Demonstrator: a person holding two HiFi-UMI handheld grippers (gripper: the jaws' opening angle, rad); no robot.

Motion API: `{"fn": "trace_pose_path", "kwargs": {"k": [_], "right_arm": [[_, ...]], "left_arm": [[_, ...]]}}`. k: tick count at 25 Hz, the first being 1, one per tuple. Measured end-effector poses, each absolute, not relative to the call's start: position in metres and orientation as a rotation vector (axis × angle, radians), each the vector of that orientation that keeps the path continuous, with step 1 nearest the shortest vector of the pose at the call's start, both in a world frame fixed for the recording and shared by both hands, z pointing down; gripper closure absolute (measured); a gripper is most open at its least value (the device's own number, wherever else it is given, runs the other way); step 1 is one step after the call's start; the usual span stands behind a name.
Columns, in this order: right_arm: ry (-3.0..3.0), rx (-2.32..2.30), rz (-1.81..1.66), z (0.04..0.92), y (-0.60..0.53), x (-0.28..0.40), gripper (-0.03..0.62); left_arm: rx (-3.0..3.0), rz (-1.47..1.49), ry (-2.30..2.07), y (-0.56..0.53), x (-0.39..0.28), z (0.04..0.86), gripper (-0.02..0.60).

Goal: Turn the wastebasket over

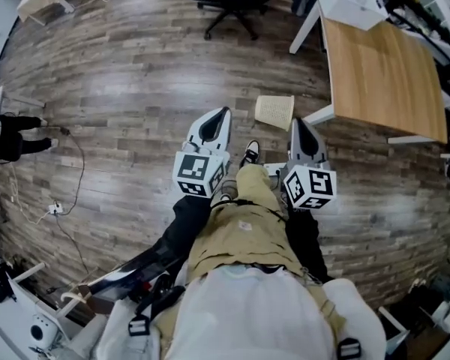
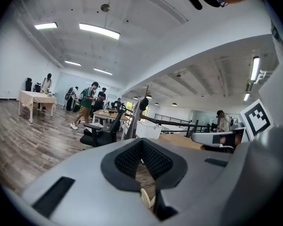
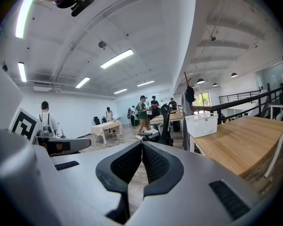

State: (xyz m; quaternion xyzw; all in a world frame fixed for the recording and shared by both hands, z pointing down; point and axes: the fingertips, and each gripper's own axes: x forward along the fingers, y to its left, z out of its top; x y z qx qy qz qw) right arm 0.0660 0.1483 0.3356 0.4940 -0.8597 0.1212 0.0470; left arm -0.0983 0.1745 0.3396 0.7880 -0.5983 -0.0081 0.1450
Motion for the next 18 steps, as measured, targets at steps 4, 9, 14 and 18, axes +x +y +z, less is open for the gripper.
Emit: {"fn": "trace_pose_path", "kwargs": {"k": [4,9,14,18], "right_arm": [[-2.618,1.523,0.429,0.341,0.091,0.081,0.574],[-2.625,1.51,0.466,0.336,0.019,0.101,0.574],[-2.627,1.474,0.533,0.344,-0.036,0.114,0.574],[-2.601,1.426,0.619,0.361,-0.05,0.115,0.574]], "left_arm": [[2.255,0.002,-1.688,0.115,-0.083,0.348,0.58],[2.293,0.048,-1.61,0.031,-0.045,0.349,0.58],[2.319,0.125,-1.583,-0.028,-0.018,0.355,0.58],[2.28,0.175,-1.563,-0.045,-0.013,0.37,0.58]]}}
